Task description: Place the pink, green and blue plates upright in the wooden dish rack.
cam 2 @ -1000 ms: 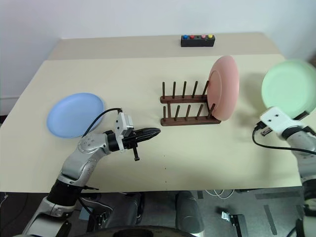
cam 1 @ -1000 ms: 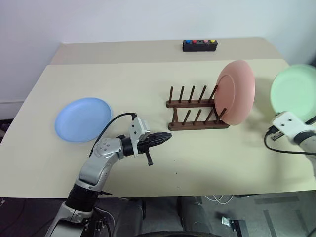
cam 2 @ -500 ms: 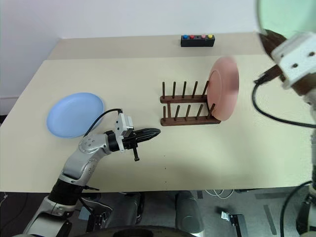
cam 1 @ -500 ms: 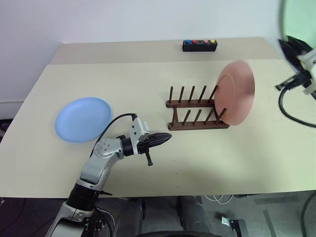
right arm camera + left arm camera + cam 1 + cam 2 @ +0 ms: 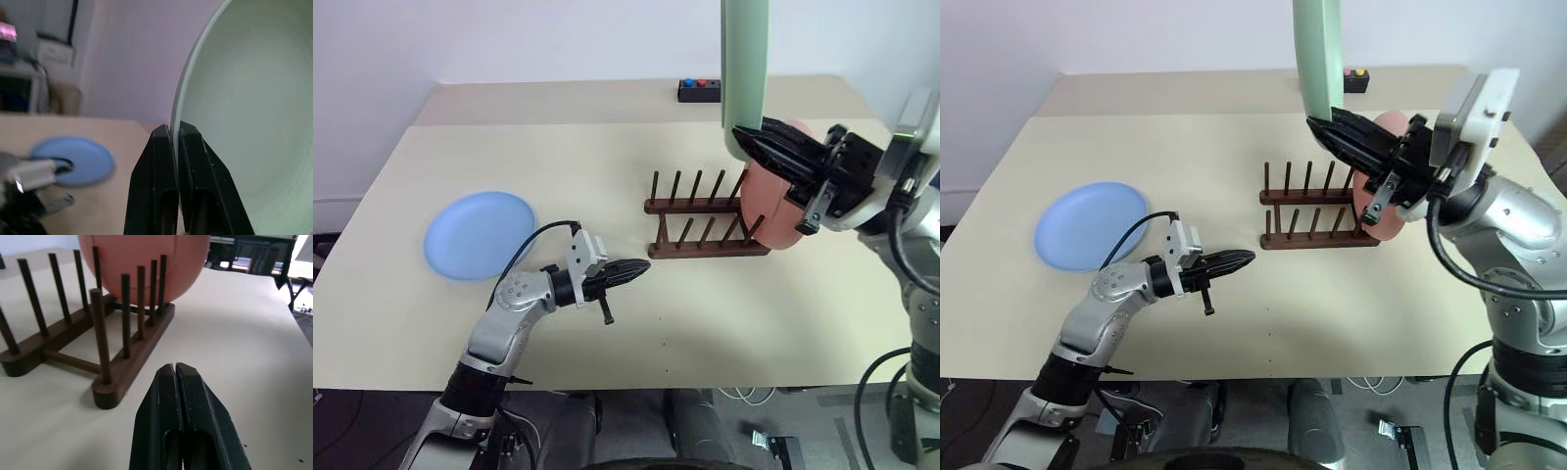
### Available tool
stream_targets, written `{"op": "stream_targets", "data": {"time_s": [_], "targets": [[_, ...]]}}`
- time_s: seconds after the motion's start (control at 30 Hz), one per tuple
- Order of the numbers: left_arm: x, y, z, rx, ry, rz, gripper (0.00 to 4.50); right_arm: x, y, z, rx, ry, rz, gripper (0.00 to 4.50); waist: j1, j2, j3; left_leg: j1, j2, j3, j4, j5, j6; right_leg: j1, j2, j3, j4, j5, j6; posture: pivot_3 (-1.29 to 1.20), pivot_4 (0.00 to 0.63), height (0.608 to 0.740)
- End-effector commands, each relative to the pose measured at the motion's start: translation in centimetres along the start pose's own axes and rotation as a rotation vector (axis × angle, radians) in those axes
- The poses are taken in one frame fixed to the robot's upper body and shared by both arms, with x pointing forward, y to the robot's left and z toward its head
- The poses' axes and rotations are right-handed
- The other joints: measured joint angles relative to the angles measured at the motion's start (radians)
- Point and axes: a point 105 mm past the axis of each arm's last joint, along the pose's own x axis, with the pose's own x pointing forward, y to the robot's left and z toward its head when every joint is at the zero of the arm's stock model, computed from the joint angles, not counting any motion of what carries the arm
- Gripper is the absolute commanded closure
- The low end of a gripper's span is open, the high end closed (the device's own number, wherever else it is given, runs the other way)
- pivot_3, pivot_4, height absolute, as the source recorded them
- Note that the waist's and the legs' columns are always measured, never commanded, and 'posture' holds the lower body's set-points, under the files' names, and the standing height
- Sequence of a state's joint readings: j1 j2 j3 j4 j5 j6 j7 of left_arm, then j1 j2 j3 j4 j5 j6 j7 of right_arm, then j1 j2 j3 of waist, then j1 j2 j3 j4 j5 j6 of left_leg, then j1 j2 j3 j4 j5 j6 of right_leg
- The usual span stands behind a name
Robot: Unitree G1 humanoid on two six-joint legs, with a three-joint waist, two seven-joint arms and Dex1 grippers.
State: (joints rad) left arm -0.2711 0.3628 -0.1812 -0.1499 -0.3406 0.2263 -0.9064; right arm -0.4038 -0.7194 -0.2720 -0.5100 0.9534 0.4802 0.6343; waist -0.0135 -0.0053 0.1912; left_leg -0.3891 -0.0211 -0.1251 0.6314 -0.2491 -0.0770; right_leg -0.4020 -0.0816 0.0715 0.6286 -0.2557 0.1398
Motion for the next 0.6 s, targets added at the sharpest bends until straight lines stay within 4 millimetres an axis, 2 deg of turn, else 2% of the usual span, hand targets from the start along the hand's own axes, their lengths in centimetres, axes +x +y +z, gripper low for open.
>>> {"op": "stream_targets", "data": {"time_s": [0.03,0.23,0.6], "targets": [[-0.3,0.1,1.4,0.033,-0.036,0.004,4.50,-0.8,-0.1,-0.1,0.114,-0.032,-0.005,4.46,0.003,0.000,0.000,0.000,0.000,0.000,0.000,0.000,0.000,0.000,0.000,0.000,0.000,0.000,0.000,0.00,0.150,0.740],[-0.2,-0.3,1.2,0.028,-0.030,-0.002,4.50,-1.8,-1.2,-2.0,0.223,0.015,-0.060,4.46,-0.002,0.000,0.000,0.000,0.000,0.000,0.000,0.000,0.000,-0.001,0.000,0.000,0.000,0.000,0.000,0.00,0.150,0.740],[0.2,-0.4,0.6,0.020,-0.027,-0.010,4.50,-2.7,-2.3,-3.5,0.355,0.048,-0.084,4.46,-0.001,0.000,0.000,-0.001,0.000,0.000,0.000,0.000,0.000,-0.001,0.000,0.000,0.000,0.000,0.000,0.00,0.150,0.740]]}}
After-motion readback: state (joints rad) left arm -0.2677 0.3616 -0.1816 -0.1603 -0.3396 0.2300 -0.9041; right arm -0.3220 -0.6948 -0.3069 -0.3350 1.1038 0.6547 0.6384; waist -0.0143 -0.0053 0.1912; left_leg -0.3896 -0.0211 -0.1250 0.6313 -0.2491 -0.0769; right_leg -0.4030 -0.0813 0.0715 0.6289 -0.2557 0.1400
